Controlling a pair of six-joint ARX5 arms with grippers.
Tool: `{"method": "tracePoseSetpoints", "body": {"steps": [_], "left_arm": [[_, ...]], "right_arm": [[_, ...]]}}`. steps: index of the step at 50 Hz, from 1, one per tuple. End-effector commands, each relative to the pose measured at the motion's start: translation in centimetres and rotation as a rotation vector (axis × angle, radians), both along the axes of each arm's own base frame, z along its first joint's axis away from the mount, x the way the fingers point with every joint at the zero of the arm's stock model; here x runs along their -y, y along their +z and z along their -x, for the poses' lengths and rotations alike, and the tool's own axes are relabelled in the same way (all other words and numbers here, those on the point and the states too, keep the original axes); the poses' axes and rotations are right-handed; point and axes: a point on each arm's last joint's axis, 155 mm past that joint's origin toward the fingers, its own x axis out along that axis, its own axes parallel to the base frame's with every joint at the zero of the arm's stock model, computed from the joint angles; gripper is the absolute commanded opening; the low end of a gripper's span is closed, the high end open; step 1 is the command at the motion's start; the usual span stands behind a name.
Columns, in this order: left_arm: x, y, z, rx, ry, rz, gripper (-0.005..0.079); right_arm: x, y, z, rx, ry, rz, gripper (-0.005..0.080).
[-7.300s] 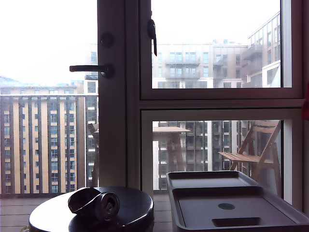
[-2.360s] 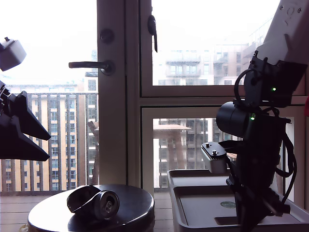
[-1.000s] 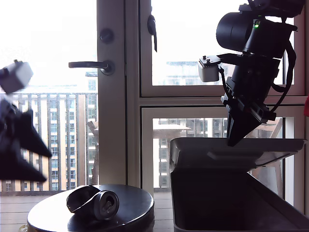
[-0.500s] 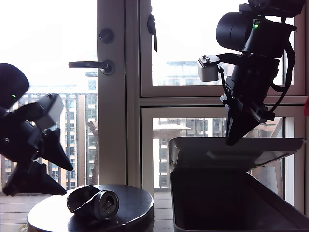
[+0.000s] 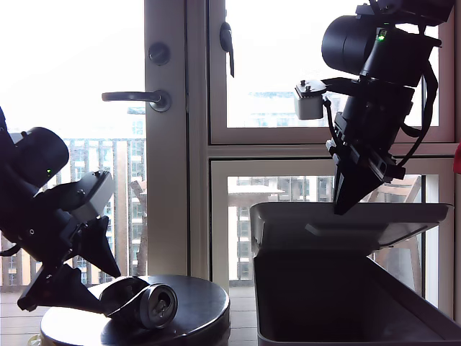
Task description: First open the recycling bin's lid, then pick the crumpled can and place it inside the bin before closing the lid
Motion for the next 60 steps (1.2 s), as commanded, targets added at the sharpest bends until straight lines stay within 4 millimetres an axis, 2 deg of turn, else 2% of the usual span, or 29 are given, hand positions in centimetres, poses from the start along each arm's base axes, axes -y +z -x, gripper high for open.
{"method": "tracePoseSetpoints", "body": {"steps": [1, 8, 15, 25, 33, 38, 43, 54, 60], "left_arm": [[0.1, -1.9, 0.8, -0.04, -0.013, -0.011, 0.0551], [0.2, -3.1, 1.0, -0.033, -0.049, -0.033, 0.0551], [0.7, -3.1, 0.1, 0.014, -0.057, -0.026, 0.0547], [1.2, -3.2, -0.7, 0.067, -0.073, -0.021, 0.0492], [1.1, -4.8, -0.2, 0.043, -0.084, -0.035, 0.049], [1.1, -5.3, -0.3, 0.051, -0.086, -0.038, 0.0458], [1.1, -4.8, -1.1, 0.085, -0.08, -0.037, 0.0362], [1.3, -4.2, -2.0, 0.111, -0.08, -0.032, 0.0095], [1.4, -3.9, -2.3, 0.118, -0.079, -0.03, -0.0005]], "right_arm": [[-0.8, 0.7, -0.3, 0.025, 0.005, -0.029, -0.0013], [-0.8, 0.7, -0.3, 0.025, 0.005, -0.029, -0.0013], [-0.8, 0.7, -0.3, 0.022, -0.01, -0.037, -0.0013], [-0.8, 0.7, -0.3, 0.021, -0.011, -0.037, -0.0013], [-0.8, 0.7, -0.3, 0.021, -0.012, -0.038, -0.0013], [-0.8, 0.7, -0.3, 0.018, -0.021, -0.041, -0.0013], [-0.8, 0.7, -0.3, 0.015, -0.034, -0.048, -0.0013], [-0.8, 0.7, -0.3, 0.015, -0.034, -0.048, -0.0013], [-0.8, 0.7, -0.4, 0.016, -0.034, -0.049, -0.0013]]}}
